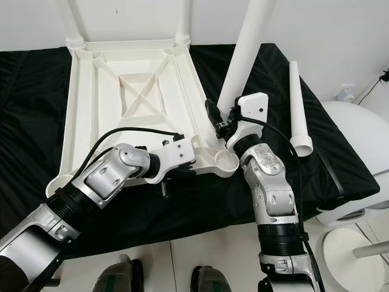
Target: Building children table
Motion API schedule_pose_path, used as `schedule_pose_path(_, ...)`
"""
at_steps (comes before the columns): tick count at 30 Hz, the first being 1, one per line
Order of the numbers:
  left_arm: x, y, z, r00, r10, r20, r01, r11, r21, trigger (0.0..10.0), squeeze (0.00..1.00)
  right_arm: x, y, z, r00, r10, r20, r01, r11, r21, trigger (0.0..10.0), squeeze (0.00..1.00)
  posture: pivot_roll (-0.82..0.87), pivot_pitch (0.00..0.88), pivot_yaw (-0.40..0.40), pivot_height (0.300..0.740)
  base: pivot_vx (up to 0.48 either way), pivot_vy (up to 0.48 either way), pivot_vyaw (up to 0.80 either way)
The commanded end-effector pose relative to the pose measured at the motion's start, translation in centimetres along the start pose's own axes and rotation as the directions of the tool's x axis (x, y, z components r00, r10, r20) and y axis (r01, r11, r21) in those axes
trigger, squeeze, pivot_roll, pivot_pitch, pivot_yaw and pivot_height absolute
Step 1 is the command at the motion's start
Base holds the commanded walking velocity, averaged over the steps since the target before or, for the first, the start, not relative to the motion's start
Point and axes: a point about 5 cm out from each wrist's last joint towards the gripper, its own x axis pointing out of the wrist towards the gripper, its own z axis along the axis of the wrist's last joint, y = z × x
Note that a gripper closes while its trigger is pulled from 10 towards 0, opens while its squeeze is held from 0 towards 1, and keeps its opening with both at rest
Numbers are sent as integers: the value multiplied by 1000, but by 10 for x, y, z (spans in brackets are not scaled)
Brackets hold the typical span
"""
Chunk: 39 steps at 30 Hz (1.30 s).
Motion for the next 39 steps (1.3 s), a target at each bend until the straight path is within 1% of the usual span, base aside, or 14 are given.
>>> schedule_pose_path(1, -1, 7, -24, 989, 90, -116, -94, 995, -27, 10000, 0, -3, -1, 1, 1000, 11, -5, -11, 1000, 10, 10000, 0, 4, 89, -44, 740, 0, 0, 0)
schedule_pose_path(5, -3, 14, -25, 984, 134, -120, -139, 990, -31, 10000, 0, -10, -7, -1, 999, 15, -42, -15, 1000, 8, 10000, 0, -1, 97, -41, 740, 0, 0, 0)
schedule_pose_path(10, -5, 20, -27, 979, 158, -127, -163, 986, -33, 10000, 0, -18, -13, -3, 996, 33, -82, -32, 999, 10, 10000, 0, -5, 100, -40, 740, 0, 0, 0)
schedule_pose_path(11, -5, 21, -28, 978, 162, -129, -167, 986, -31, 10000, 0, -20, -16, -3, 995, 40, -95, -41, 999, -6, 10000, 0, -7, 101, -38, 740, 0, 0, 0)
schedule_pose_path(15, -7, 24, -29, 977, 167, -133, -171, 985, -24, 10000, 0, -23, -22, -3, 992, 58, -116, -62, 998, -32, 10000, 0, -6, 100, -37, 740, 0, 0, 0)
schedule_pose_path(25, -8, 29, -26, 976, 178, -125, -182, 983, -15, 10000, 0, -27, -33, -6, 988, 73, -134, -78, 996, -32, 10000, 0, -6, 100, -38, 740, 0, 0, 0)
schedule_pose_path(27, -8, 29, -25, 976, 179, -123, -182, 983, -13, 10000, 0, -28, -34, -9, 988, 77, -136, -79, 997, -16, 10000, 0, -7, 99, -37, 740, 0, 0, 0)
schedule_pose_path(28, -8, 30, -24, 977, 179, -119, -181, 983, -10, 10000, 0, -28, -33, -15, 988, 79, -134, -79, 997, 2, 10000, 0, -5, 100, -39, 740, 0, 0, 0)
schedule_pose_path(32, -8, 30, -24, 977, 179, -116, -181, 983, -8, 10000, 0, -29, -31, -20, 988, 83, -131, -81, 996, 23, 10000, 0, -4, 100, -39, 740, 0, 0, 0)
schedule_pose_path(33, -8, 30, -24, 977, 179, -115, -181, 983, -8, 10000, 0, -28, -30, -22, 988, 87, -126, -82, 996, 40, 10000, 0, -3, 100, -37, 740, 0, 0, 0)
schedule_pose_path(34, -8, 30, -23, 977, 178, -113, -180, 984, -6, 10000, 0, -27, -29, -23, 989, 89, -115, -83, 995, 57, 10000, 0, -2, 100, -38, 740, 0, 0, 0)
schedule_pose_path(38, -8, 30, -22, 978, 176, -111, -177, 984, -3, 10000, 0, -23, -26, -23, 990, 100, -98, -93, 993, 77, 10000, 0, -1, 100, -37, 740, 0, 0, 0)
schedule_pose_path(39, -8, 30, -22, 979, 174, -109, -175, 985, -1, 10000, 0, -20, -25, -23, 990, 106, -91, -98, 992, 84, 10000, 0, -1, 99, -37, 740, 0, 0, 0)
